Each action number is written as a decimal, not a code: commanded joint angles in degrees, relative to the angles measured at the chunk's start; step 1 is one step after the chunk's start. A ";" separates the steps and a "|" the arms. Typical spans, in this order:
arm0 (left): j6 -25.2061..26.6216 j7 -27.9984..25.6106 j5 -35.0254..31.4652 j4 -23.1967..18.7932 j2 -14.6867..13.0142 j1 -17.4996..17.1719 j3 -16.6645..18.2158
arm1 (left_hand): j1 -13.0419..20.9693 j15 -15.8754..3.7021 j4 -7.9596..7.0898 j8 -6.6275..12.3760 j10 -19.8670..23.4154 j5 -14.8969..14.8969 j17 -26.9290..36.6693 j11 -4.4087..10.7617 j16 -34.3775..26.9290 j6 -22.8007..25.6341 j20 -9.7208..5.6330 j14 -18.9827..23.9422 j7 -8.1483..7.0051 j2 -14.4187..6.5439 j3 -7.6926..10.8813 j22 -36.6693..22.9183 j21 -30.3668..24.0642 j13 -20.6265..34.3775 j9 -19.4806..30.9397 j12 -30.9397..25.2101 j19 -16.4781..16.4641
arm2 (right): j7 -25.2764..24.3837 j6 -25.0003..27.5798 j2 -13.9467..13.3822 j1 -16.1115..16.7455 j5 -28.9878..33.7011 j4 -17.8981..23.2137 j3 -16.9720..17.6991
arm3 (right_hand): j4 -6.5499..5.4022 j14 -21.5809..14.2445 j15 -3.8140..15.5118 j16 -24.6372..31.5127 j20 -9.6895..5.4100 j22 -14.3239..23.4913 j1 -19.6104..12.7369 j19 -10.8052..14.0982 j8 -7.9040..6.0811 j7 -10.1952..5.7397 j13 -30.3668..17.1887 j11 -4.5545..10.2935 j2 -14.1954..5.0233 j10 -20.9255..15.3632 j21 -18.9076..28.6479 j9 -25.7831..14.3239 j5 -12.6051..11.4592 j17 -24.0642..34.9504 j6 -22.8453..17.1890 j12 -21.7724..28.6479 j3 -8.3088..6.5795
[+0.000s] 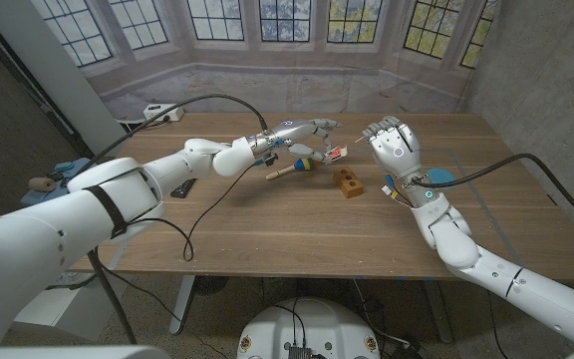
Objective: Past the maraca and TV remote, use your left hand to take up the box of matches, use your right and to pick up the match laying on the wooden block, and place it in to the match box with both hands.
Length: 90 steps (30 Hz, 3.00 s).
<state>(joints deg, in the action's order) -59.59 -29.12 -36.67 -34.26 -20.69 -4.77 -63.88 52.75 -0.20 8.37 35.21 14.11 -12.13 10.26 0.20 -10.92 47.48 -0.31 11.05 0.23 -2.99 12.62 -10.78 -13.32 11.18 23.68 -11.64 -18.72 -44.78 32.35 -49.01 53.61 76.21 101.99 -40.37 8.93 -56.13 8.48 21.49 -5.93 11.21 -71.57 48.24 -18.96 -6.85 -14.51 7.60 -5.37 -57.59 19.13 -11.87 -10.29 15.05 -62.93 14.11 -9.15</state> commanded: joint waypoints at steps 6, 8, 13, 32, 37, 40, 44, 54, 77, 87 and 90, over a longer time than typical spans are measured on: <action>-0.29 -0.02 0.32 -0.80 0.68 -0.11 0.20 | 1.46 0.10 -0.05 0.35 -0.15 -0.38 0.13 -0.16 0.12 -0.10 0.09 -0.14 -0.10 -1.80 -0.17 -0.31 0.28 0.22 0.17 -0.05 0.13 | 0.09 0.39 0.63 -0.24 0.76 0.01 -0.01 | -0.09 -0.35 5.22 -0.07 -5.00 0.19 -0.85 -0.50 -0.05 -0.09 -0.28 0.10 -0.12 -0.28 0.18 -0.22 -0.24 0.22 -0.86 -0.21 0.05; -0.17 0.13 0.34 -1.17 0.59 -0.27 0.34 | 1.46 0.10 -0.05 0.33 -0.15 -0.38 0.13 -0.10 0.12 -0.17 0.11 -0.14 -0.19 -1.81 -0.17 -0.31 0.29 0.22 0.16 -0.05 0.15 | 0.25 0.26 0.49 -0.29 0.76 0.00 -0.01 | -0.10 -0.29 5.21 -0.13 -5.01 0.20 -0.87 -0.56 -0.05 -0.08 -0.31 0.12 -0.14 -0.26 0.18 -0.21 -0.24 0.21 -0.90 -0.22 0.05; 0.28 0.87 0.71 -2.30 0.14 -0.85 1.00 | 1.47 0.13 -0.04 0.37 -0.20 -0.39 0.13 -0.20 0.11 -0.13 0.15 -0.13 -0.17 -1.83 -0.17 -0.31 0.28 0.22 0.17 -0.03 0.16 | 0.30 0.21 0.69 -0.54 0.55 -0.53 -0.06 | -0.10 -0.32 5.22 -0.11 -5.05 0.20 -0.95 -0.63 -0.01 -0.10 -0.32 0.12 -0.15 -0.28 0.22 -0.21 -0.25 0.27 -0.91 -0.25 0.08; 1.00 3.45 1.43 -4.45 -0.75 -2.31 3.23 | 1.35 0.31 -0.08 0.43 -0.29 -0.42 0.14 -0.52 0.13 -0.24 0.22 -0.25 -0.18 -1.88 -0.20 -0.31 0.33 0.22 0.15 -0.01 0.35 | 0.05 0.18 0.79 -1.34 0.57 -1.86 -0.71 | -0.22 -0.15 5.10 -0.32 -5.11 0.21 -1.05 -1.07 0.09 -0.26 -0.42 0.19 -0.19 -0.23 0.33 -0.19 -0.26 0.35 -1.12 -0.40 0.26; 1.19 3.61 1.45 -4.80 -0.79 -2.58 3.60 | 1.36 0.31 -0.07 0.46 -0.33 -0.44 0.14 -0.37 0.13 -0.22 0.20 -0.27 -0.10 -1.92 -0.19 -0.31 0.32 0.22 0.13 0.00 0.36 | -0.08 -0.32 0.58 -1.39 0.29 -2.14 -0.93 | -0.22 -0.16 5.17 -0.32 -5.16 0.21 -1.11 -1.34 0.15 -0.23 -0.42 0.20 -0.17 -0.18 0.29 -0.18 -0.27 0.40 -1.07 -0.47 0.31; 1.45 3.99 1.47 -5.33 -1.02 -2.82 3.84 | 1.36 0.34 -0.06 0.45 -0.34 -0.45 0.14 -0.33 0.13 -0.35 0.29 -0.27 -0.20 -1.92 -0.19 -0.31 0.32 0.22 0.17 0.00 0.38 | -0.01 -0.42 0.50 -1.35 0.08 -2.14 -0.98 | -0.24 -0.16 5.18 -0.33 -5.18 0.20 -1.12 -1.48 0.17 -0.24 -0.43 0.27 -0.20 -0.13 0.27 -0.18 -0.28 0.42 -1.09 -0.51 0.32; 1.76 4.59 1.77 -6.02 -1.26 -3.22 4.28 | 1.38 0.34 -0.03 0.47 -0.32 -0.45 0.13 -0.34 0.13 -0.39 0.30 -0.24 -0.22 -1.91 -0.18 -0.31 0.31 0.22 0.19 -0.01 0.37 | -0.08 -0.49 0.44 -1.31 -0.14 -2.03 -0.99 | -0.28 -0.18 5.15 -0.34 -5.20 0.20 -1.10 -1.55 0.24 -0.28 -0.47 0.25 -0.23 -0.09 0.29 -0.18 -0.28 0.45 -0.99 -0.54 0.36; 2.40 5.75 1.67 -8.38 -2.02 -4.31 5.37 | 1.34 0.27 -0.01 0.51 -0.33 -0.45 0.11 -0.27 0.12 -0.30 0.15 -0.21 -0.19 -1.82 -0.23 -0.31 0.30 0.21 0.11 -0.02 0.36 | 0.45 -0.10 0.05 -0.65 -0.18 -0.86 -0.62 | -0.29 -0.14 5.21 -0.41 -5.24 0.19 -1.18 -1.71 0.23 -0.31 -0.50 0.17 -0.24 -0.26 0.36 -0.17 -0.30 0.51 -1.22 -0.54 0.44; 3.88 10.34 3.05 -12.65 -2.98 -6.76 8.11 | 1.29 0.35 -0.02 0.51 -0.48 -0.44 0.12 -0.56 0.14 -0.50 0.29 -0.29 -0.07 -1.90 -0.23 -0.31 0.37 0.21 0.05 0.01 0.64 | 1.28 -0.54 -1.09 0.58 0.77 0.71 -0.11 | -0.31 -0.25 5.25 -0.45 -5.39 0.16 -1.36 -1.95 0.40 -0.23 -0.61 0.21 -0.33 -0.28 0.56 -0.17 -0.34 0.69 -1.29 -0.65 0.59; 4.25 12.03 4.24 -13.57 -3.10 -7.66 9.25 | 1.21 0.42 -0.07 0.54 -0.49 -0.46 0.13 -0.50 0.15 -0.66 0.40 -0.37 -0.11 -1.95 -0.24 -0.31 0.40 0.22 0.13 0.01 0.76 | 1.30 -0.36 -1.07 0.75 1.79 0.63 -0.09 | -0.38 -0.26 5.14 -0.46 -5.45 0.16 -1.33 -1.97 0.46 -0.17 -0.64 0.18 -0.37 -0.25 0.66 -0.17 -0.33 0.76 -1.29 -0.71 0.68; 4.26 12.04 4.17 -13.75 -3.11 -7.83 9.51 | 1.19 0.37 -0.05 0.55 -0.46 -0.44 0.12 -0.52 0.16 -0.58 0.37 -0.36 -0.13 -1.86 -0.27 -0.31 0.38 0.22 0.08 -0.01 0.74 | 1.22 -0.62 -1.10 0.72 1.83 0.56 -0.14 | -0.36 -0.27 5.22 -0.46 -5.45 0.16 -1.41 -2.03 0.48 -0.10 -0.62 0.15 -0.41 -0.31 0.67 -0.17 -0.33 0.79 -1.32 -0.72 0.68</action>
<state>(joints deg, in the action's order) -55.63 -18.37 -33.28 -46.70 -23.65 -11.49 -55.77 52.59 0.00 8.37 35.37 13.81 -12.13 10.26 -0.10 -10.92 46.95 0.22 10.85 -0.10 -3.16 12.62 -10.78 -12.87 11.20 23.56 -11.64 -18.19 -43.69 32.14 -49.92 54.20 77.15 102.51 -40.50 8.45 -56.13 8.48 21.20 -5.64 11.19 -72.62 46.51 -18.14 -6.94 -15.06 7.60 -5.21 -57.59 19.51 -11.84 -10.35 15.58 -63.86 13.70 -8.68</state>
